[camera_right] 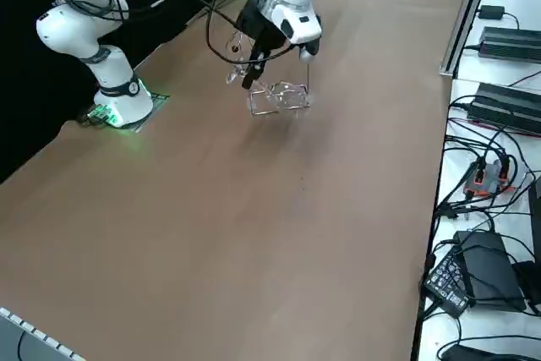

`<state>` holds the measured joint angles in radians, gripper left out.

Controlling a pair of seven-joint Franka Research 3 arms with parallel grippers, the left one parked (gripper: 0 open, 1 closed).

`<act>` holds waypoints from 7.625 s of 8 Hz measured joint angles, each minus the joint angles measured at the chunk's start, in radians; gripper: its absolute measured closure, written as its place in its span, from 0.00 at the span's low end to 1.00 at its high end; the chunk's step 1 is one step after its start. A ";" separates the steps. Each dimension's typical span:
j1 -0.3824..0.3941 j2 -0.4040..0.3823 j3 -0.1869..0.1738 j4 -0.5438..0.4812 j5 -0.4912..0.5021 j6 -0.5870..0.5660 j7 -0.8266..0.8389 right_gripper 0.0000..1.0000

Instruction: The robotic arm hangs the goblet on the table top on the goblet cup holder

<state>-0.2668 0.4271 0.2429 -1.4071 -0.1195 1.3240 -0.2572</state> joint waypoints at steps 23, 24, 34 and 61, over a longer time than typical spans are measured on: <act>0.020 0.238 -0.009 0.290 0.482 -0.159 0.730 0.89; 0.030 0.242 -0.009 0.290 0.496 -0.143 0.752 0.89; 0.102 0.248 -0.008 0.290 0.586 -0.064 0.910 0.89; 0.129 0.256 -0.008 0.224 0.587 -0.059 0.939 0.90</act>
<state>-0.1376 0.6833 0.2349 -1.1827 0.4677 1.2654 0.6816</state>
